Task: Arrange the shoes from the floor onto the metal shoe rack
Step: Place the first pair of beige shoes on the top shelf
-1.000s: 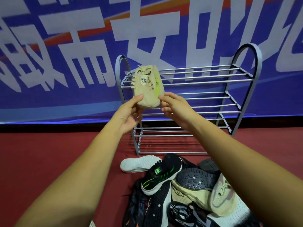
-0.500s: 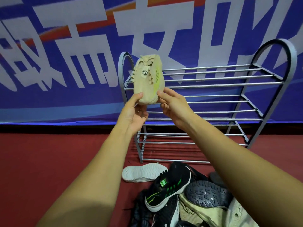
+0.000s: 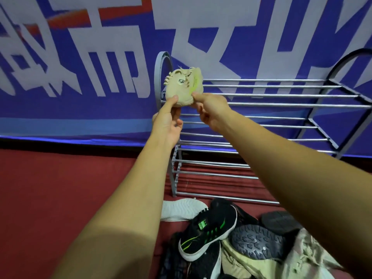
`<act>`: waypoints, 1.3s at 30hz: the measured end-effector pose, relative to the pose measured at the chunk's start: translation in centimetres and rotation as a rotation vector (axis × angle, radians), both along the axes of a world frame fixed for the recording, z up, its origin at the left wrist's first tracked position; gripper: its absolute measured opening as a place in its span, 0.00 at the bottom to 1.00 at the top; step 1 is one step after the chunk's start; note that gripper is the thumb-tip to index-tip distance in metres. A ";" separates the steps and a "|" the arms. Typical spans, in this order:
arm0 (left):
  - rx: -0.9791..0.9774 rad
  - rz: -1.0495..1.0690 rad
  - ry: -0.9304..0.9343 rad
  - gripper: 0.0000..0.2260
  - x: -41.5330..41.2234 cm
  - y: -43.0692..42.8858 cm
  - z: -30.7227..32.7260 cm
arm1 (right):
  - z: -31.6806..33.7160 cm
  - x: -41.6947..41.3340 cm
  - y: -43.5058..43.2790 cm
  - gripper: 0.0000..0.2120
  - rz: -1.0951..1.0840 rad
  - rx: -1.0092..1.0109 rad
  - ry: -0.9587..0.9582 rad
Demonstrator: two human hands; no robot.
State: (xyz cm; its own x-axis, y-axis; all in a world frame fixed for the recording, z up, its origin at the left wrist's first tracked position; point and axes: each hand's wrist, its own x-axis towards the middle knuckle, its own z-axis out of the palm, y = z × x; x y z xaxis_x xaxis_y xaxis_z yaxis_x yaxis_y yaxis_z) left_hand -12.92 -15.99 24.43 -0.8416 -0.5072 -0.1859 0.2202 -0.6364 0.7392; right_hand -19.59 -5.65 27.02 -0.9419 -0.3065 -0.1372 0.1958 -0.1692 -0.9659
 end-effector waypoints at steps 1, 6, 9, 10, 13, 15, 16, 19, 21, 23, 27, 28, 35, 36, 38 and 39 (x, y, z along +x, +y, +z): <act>-0.014 0.005 -0.012 0.12 -0.1 -0.1 0.1 | -0.1 -0.1 -0.1 0.07 -0.017 0.029 0.008; -0.044 -0.041 -0.014 0.08 -0.4 0.4 -0.3 | -0.6 -0.7 0.4 0.12 -0.092 0.212 0.156; -0.049 -0.043 -0.022 0.07 0.0 0.8 -0.7 | -0.7 0.1 1.8 0.07 -0.075 0.229 0.253; -0.051 -0.044 -0.027 0.07 0.3 1.0 -0.8 | -0.8 0.6 2.6 0.06 -0.067 0.226 0.268; -0.113 -0.093 -0.088 0.08 1.3 1.9 -1.7 | -1.9 2.3 5.4 0.06 -0.059 0.266 0.292; -0.210 -0.159 -0.166 0.08 2.3 3.0 -2.7 | -3.4 3.6 7.4 0.05 -0.044 0.286 0.266; -0.266 -0.199 -0.206 0.08 2.9 3.8 -3.3 | -4.3 4.4 8.5 0.05 -0.037 0.290 0.232; -0.452 -0.312 -0.323 0.06 4.7 6.8 -5.5 | -7.6 6.4 11.6 0.05 -0.013 0.332 0.097; -0.540 -0.378 -0.381 0.03 5.8 8.7 -7.4 | -9.9 7.7 13.7 0.07 0.007 0.406 0.037; -0.641 -0.448 -0.456 0.03 6.6 10.0 -9.4 | -12.0 8.7 15.4 0.09 0.048 0.473 0.004; -0.919 -0.664 -0.708 0.06 8.3 13.8 -15.0 | -16.8 11.4 19.7 0.06 0.158 0.605 -0.064; -0.959 -0.724 -0.740 0.06 8.8 14.8 -16.4 | -18.3 11.8 20.6 0.06 0.164 0.651 -0.085; -1.161 -0.919 -0.831 0.07 10.5 17.7 -26.0 | -28.9 13.1 23.6 0.12 0.313 1.026 -0.157; -1.169 -0.907 -0.854 0.07 10.9 17.7 -27.5 | -30.1 13.4 23.6 0.13 0.344 1.071 -0.170; -1.221 -0.940 -0.893 0.06 11.7 17.8 -29.6 | -31.9 14.2 23.0 0.13 0.378 1.131 -0.173; -1.269 -0.987 -0.906 0.06 12.1 18.0 -30.2 | -32.6 14.7 22.5 0.13 0.402 1.161 -0.158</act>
State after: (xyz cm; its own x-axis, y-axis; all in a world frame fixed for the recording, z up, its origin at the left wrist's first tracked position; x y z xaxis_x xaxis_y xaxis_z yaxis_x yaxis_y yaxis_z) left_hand -0.84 2.04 -5.80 -0.7556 -0.1312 -0.6417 -0.5320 0.6946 0.4843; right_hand -4.92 16.83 -5.61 -0.7577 -0.1908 -0.6241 0.1638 0.8701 -0.4649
